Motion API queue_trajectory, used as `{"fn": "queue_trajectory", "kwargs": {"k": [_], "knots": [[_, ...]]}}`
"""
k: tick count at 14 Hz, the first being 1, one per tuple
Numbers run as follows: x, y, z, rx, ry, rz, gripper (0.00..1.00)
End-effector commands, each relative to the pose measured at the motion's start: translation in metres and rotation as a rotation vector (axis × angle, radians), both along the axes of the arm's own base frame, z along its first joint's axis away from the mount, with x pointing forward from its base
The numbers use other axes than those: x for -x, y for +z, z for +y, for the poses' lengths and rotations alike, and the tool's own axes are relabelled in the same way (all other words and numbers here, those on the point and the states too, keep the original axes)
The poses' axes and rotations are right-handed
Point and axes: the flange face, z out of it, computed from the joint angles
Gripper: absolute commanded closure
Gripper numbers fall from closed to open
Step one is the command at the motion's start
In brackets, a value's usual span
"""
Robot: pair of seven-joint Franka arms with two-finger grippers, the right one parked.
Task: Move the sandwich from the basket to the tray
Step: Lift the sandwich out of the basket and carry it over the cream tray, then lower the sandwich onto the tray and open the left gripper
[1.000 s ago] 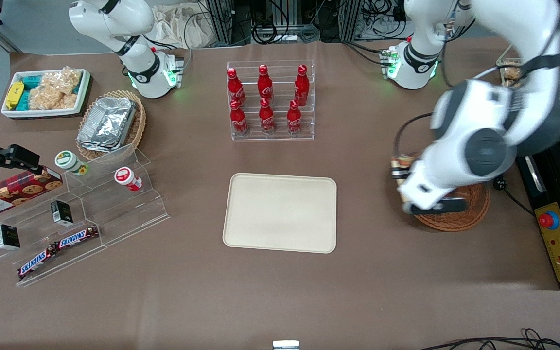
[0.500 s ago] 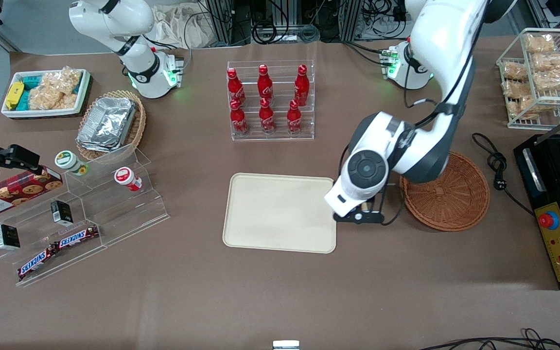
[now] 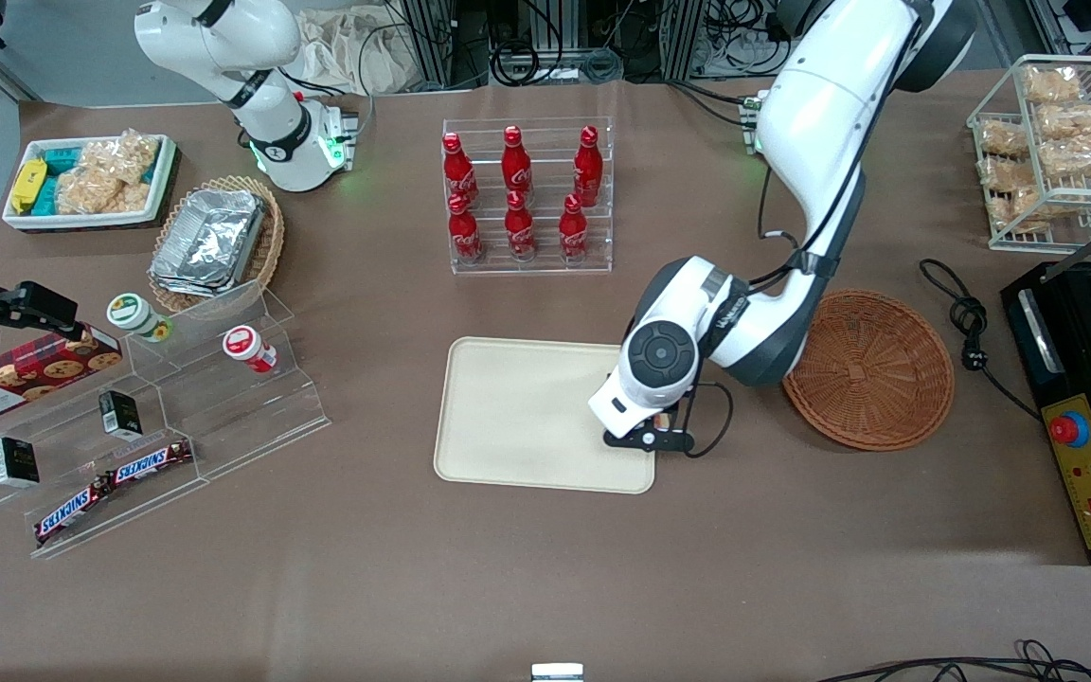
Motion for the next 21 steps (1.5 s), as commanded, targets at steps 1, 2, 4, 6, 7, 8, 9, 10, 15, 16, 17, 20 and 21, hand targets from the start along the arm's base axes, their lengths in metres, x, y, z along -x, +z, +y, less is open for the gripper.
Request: {"fn": "queue_trajectory", "kwargs": {"k": [1, 2, 4, 6, 7, 8, 9, 10, 15, 16, 17, 20, 21], "knots": [[0.002, -0.015, -0.019, 0.002, 0.011, -0.009, 0.85], [0.003, -0.030, -0.020, 0.002, 0.014, 0.006, 0.85], [0.003, -0.045, -0.023, 0.048, 0.039, 0.016, 0.77], [0.003, -0.048, -0.022, 0.050, 0.045, 0.021, 0.38], [0.004, -0.049, -0.022, 0.044, 0.045, 0.028, 0.03], [0.004, -0.047, -0.021, 0.043, 0.045, 0.029, 0.01], [0.005, -0.046, -0.020, 0.035, 0.047, 0.038, 0.01], [0.006, -0.044, -0.019, 0.027, 0.047, 0.052, 0.01], [-0.004, 0.014, -0.007, 0.018, 0.076, 0.095, 0.01], [-0.010, 0.032, -0.005, 0.016, 0.078, 0.079, 0.01], [-0.018, 0.043, 0.004, 0.013, 0.092, 0.064, 0.01], [-0.037, 0.103, 0.046, 0.036, 0.145, 0.002, 0.01], [-0.039, 0.123, 0.066, 0.025, 0.155, 0.011, 0.02]]}}
